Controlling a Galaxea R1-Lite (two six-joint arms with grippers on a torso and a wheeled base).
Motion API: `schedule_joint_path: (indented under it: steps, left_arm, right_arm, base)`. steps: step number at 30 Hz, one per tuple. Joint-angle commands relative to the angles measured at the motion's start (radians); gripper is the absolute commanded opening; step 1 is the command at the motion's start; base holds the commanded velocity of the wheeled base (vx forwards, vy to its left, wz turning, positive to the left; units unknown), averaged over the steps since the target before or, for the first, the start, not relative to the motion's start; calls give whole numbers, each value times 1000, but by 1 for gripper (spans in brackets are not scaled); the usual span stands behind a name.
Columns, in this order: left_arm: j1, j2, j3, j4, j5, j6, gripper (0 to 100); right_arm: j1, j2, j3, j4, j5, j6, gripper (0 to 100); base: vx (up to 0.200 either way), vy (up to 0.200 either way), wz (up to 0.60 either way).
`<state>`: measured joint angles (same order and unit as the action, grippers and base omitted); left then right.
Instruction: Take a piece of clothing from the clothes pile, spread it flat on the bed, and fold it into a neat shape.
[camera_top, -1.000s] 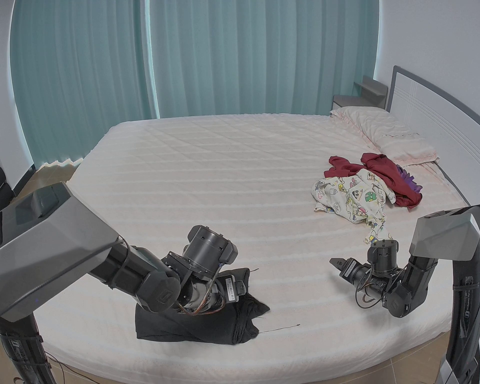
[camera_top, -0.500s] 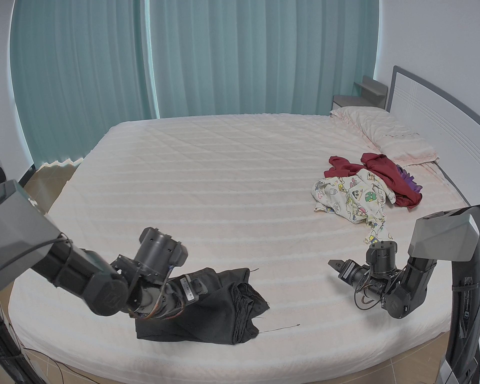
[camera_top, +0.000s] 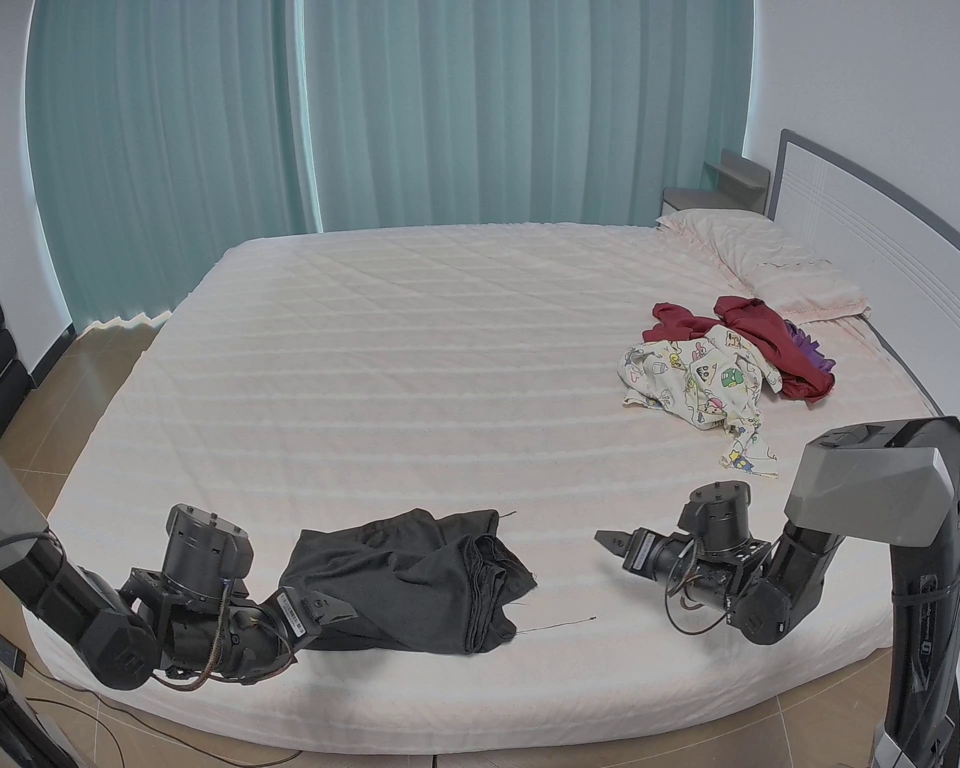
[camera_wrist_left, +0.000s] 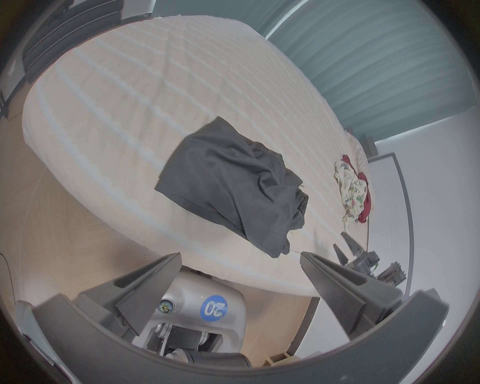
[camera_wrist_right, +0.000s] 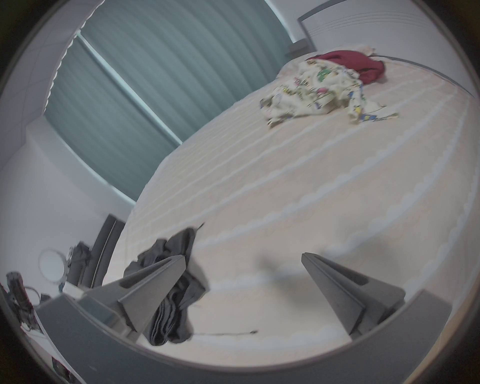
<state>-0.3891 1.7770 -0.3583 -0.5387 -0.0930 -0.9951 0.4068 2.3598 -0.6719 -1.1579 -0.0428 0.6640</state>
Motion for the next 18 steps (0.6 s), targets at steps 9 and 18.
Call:
schedule_joint_path:
  steps: [9, 18]
  left_arm:
    - [65, 108, 108, -279, -42, -5, 100]
    - [131, 124, 94, -282, -119, -2, 100]
  right_arm:
    - [110, -8, -158, 132, 30, -78, 100]
    - [155, 39, -265, 156, 72, -86, 100]
  base:
    - [0, 67, 0]
    - [0, 200, 0]
